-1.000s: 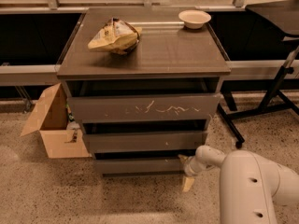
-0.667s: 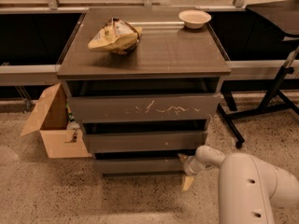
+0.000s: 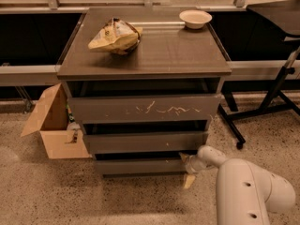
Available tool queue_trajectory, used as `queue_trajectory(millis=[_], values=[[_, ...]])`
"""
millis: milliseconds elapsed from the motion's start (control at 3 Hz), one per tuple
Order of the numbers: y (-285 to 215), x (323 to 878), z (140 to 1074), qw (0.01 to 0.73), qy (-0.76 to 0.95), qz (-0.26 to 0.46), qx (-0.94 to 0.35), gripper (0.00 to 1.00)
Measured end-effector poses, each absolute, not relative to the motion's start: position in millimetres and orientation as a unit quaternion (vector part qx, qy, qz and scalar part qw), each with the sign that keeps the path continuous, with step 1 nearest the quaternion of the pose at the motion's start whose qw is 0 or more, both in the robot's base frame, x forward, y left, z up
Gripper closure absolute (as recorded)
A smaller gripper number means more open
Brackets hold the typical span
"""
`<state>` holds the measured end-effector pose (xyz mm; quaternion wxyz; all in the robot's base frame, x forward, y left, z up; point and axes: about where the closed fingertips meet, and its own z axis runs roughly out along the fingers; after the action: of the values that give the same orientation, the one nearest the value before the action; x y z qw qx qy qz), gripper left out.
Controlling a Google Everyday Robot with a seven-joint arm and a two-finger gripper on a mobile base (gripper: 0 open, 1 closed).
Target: Open bottom drawer
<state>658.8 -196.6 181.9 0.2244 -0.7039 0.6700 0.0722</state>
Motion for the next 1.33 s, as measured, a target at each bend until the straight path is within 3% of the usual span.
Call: queue_trajectory(millis=[333, 1333], values=[[-199.7, 666.2, 175.6, 0.23, 0.669, 0.077, -0.703, 0.16], [-180.9, 641.2, 181.7, 0.244, 0.65, 0.126, -0.709, 0.84]])
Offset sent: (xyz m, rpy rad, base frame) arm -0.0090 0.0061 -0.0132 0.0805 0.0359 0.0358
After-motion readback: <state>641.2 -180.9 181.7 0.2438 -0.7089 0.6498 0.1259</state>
